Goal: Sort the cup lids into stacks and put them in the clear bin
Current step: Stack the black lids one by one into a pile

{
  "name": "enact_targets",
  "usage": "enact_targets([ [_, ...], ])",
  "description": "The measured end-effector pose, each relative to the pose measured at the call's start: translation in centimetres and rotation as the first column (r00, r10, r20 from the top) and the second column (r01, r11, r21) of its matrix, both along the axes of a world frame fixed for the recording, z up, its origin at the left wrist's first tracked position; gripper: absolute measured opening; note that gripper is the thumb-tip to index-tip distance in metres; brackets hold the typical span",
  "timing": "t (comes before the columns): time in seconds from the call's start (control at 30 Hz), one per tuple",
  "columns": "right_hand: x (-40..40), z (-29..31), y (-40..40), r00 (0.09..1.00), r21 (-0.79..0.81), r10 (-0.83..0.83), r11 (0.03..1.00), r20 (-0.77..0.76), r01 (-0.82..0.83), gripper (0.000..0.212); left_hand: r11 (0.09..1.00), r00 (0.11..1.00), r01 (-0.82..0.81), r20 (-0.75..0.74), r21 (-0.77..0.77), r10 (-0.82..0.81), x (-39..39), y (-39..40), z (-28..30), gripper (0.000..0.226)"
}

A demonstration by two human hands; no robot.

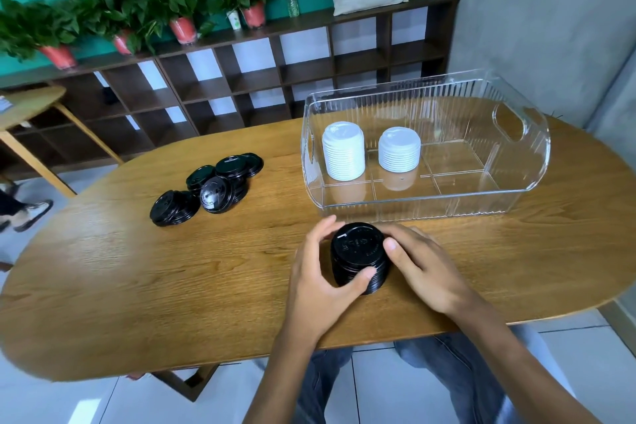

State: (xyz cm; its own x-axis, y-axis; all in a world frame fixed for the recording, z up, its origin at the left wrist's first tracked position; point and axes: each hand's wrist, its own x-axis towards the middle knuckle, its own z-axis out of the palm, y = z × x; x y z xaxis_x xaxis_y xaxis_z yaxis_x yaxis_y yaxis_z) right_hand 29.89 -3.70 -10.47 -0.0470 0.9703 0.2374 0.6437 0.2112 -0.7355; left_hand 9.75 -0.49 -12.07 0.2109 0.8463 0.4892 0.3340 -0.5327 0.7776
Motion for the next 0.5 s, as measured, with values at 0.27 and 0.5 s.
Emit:
enact_targets([
  [0.27, -0.1, 0.1, 0.0, 0.999, -0.012, -0.005, 1.000, 0.036, 0.005, 0.057, 0.998, 1.000, -0.008, -0.030, -0.055, 0.007, 0.0, -0.4, 0.6, 0.086],
  [0.5, -0.2, 0.2, -0.2, 0.999, -0.017, -0.018, 1.000, 0.039, 0.018, 0.056, 0.996, 0.997, -0.021, -0.080, -0.083, 0.014, -0.2, -0.7, 1.0, 0.084],
])
